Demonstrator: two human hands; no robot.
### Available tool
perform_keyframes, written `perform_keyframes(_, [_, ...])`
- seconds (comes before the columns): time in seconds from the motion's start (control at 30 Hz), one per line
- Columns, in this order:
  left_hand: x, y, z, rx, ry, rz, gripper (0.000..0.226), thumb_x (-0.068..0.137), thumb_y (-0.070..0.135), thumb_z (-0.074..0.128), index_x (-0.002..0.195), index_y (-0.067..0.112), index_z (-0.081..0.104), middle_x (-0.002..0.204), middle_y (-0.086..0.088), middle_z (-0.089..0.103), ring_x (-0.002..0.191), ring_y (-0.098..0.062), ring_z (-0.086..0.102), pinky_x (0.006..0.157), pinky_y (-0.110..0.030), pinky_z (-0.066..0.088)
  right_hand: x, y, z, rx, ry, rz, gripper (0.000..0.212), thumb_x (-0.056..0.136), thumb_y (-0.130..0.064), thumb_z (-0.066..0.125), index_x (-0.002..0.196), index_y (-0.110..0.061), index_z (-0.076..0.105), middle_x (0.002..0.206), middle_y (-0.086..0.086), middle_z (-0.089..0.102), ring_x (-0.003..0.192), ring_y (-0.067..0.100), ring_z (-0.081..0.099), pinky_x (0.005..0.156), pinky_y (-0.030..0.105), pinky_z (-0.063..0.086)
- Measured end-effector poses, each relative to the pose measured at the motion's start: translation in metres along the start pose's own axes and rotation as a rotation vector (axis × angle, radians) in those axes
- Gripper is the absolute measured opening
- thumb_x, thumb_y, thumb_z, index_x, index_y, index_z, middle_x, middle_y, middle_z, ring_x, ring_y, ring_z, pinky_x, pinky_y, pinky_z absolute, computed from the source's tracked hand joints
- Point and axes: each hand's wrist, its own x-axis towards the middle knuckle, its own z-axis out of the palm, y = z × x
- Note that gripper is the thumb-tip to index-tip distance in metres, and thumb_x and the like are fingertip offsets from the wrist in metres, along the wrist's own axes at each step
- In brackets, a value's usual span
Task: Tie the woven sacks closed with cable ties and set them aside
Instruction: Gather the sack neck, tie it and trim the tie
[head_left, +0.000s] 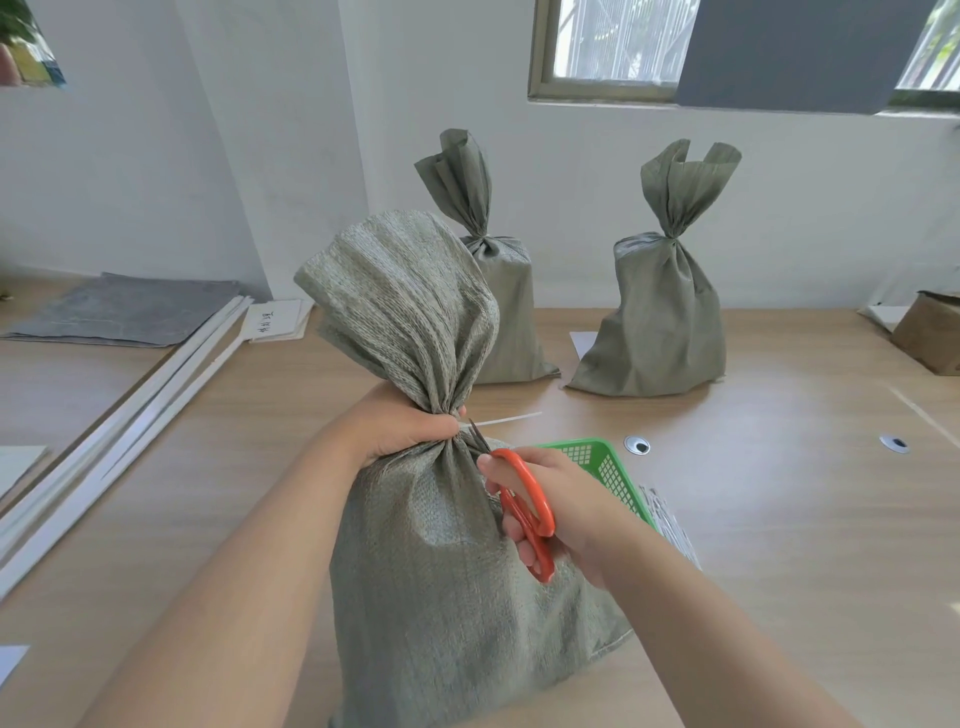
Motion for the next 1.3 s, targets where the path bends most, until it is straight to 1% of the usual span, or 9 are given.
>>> perform_keyframes(0.07, [0.0, -0.001, 0.0, 0.011, 0.002, 0.004, 0.017, 0.076, 0.02, 0.078, 0.092, 0.018, 0.075, 0.096, 0.005, 0.077, 0.101, -0.015, 0.069, 0.095, -0.035, 0.053, 0.001, -0.002, 0.001, 0.0, -0.001, 0.003, 0.027, 0.095, -0.042, 0.059, 0.096, -0.015, 0.059, 0.054, 0.007, 0.055, 0.037, 0.019, 0.049, 0.04, 0.02, 0.039])
perform_keyframes(0.23, [0.0, 0.0, 0.0, 0.03, -0.005, -0.002, 0.022, 0.069, 0.031, 0.076, 0.09, 0.023, 0.075, 0.093, 0.009, 0.076, 0.098, -0.012, 0.069, 0.096, -0.038, 0.053, 0.002, -0.006, 0.007, 0.008, 0.028, 0.019, 0.028, 0.096, -0.041, 0.059, 0.1, -0.013, 0.06, 0.053, 0.007, 0.053, 0.035, 0.018, 0.047, 0.039, 0.019, 0.039])
perform_keyframes(0.4, [-0.002, 0.001, 0.001, 0.036, 0.011, 0.002, 0.015, 0.077, 0.021, 0.078, 0.092, 0.02, 0.076, 0.094, 0.008, 0.077, 0.098, -0.011, 0.069, 0.095, -0.034, 0.053, -0.002, -0.006, 0.012, 0.005, 0.069, 0.022, 0.034, 0.097, -0.04, 0.059, 0.107, -0.008, 0.06, 0.049, 0.004, 0.053, 0.034, 0.017, 0.048, 0.042, 0.022, 0.04])
perform_keyframes(0.5, [-0.002, 0.001, 0.002, 0.054, 0.025, -0.004, 0.016, 0.077, 0.019, 0.079, 0.093, 0.019, 0.076, 0.095, 0.009, 0.076, 0.097, -0.01, 0.069, 0.093, -0.032, 0.053, -0.003, -0.006, 0.012, 0.013, 0.072, 0.034, 0.03, 0.096, -0.04, 0.059, 0.102, -0.011, 0.061, 0.049, 0.004, 0.053, 0.034, 0.018, 0.048, 0.043, 0.022, 0.042])
perform_keyframes(0.7, [-0.005, 0.003, 0.005, 0.091, 0.044, 0.013, 0.025, 0.077, 0.021, 0.081, 0.101, 0.018, 0.074, 0.098, 0.011, 0.074, 0.096, -0.009, 0.066, 0.091, -0.027, 0.051, -0.005, -0.001, 0.016, -0.041, 0.102, 0.0, 0.042, 0.098, -0.04, 0.056, 0.113, -0.002, 0.057, 0.049, 0.003, 0.054, 0.032, 0.017, 0.05, 0.044, 0.025, 0.04])
perform_keyframes(0.9, [-0.009, 0.006, 0.006, 0.082, 0.052, 0.003, 0.027, 0.077, 0.021, 0.081, 0.103, 0.018, 0.074, 0.097, 0.015, 0.071, 0.095, -0.007, 0.065, 0.088, -0.025, 0.049, -0.011, 0.005, 0.02, -0.084, 0.128, -0.044, 0.041, 0.099, -0.034, 0.056, 0.107, 0.006, 0.056, 0.058, 0.011, 0.053, 0.032, 0.017, 0.049, 0.035, 0.02, 0.036])
perform_keyframes(1.1, [-0.014, 0.009, 0.007, 0.081, 0.048, -0.005, 0.025, 0.078, 0.019, 0.08, 0.102, 0.016, 0.073, 0.099, 0.011, 0.073, 0.097, -0.01, 0.066, 0.09, -0.026, 0.05, -0.013, 0.012, 0.019, -0.025, 0.137, -0.1, 0.028, 0.099, -0.033, 0.057, 0.082, -0.011, 0.054, 0.054, 0.008, 0.052, 0.031, 0.016, 0.047, 0.035, 0.02, 0.036])
perform_keyframes(1.2, [-0.016, 0.009, 0.006, 0.081, 0.046, -0.018, 0.023, 0.078, 0.019, 0.08, 0.1, 0.016, 0.073, 0.098, 0.009, 0.073, 0.095, -0.008, 0.066, 0.087, -0.028, 0.051, -0.012, 0.017, 0.014, 0.038, 0.14, -0.114, 0.026, 0.098, -0.034, 0.059, 0.093, -0.009, 0.059, 0.055, 0.01, 0.054, 0.031, 0.016, 0.047, 0.036, 0.021, 0.036])
perform_keyframes(1.3, [-0.018, 0.011, 0.005, 0.064, 0.031, -0.031, 0.02, 0.079, 0.021, 0.08, 0.096, 0.024, 0.07, 0.098, 0.013, 0.071, 0.092, 0.001, 0.062, 0.08, -0.024, 0.048, -0.01, 0.025, -0.001, 0.065, 0.175, -0.14, 0.027, 0.096, -0.036, 0.063, 0.098, -0.009, 0.061, 0.053, 0.009, 0.055, 0.03, 0.017, 0.044, 0.036, 0.02, 0.035])
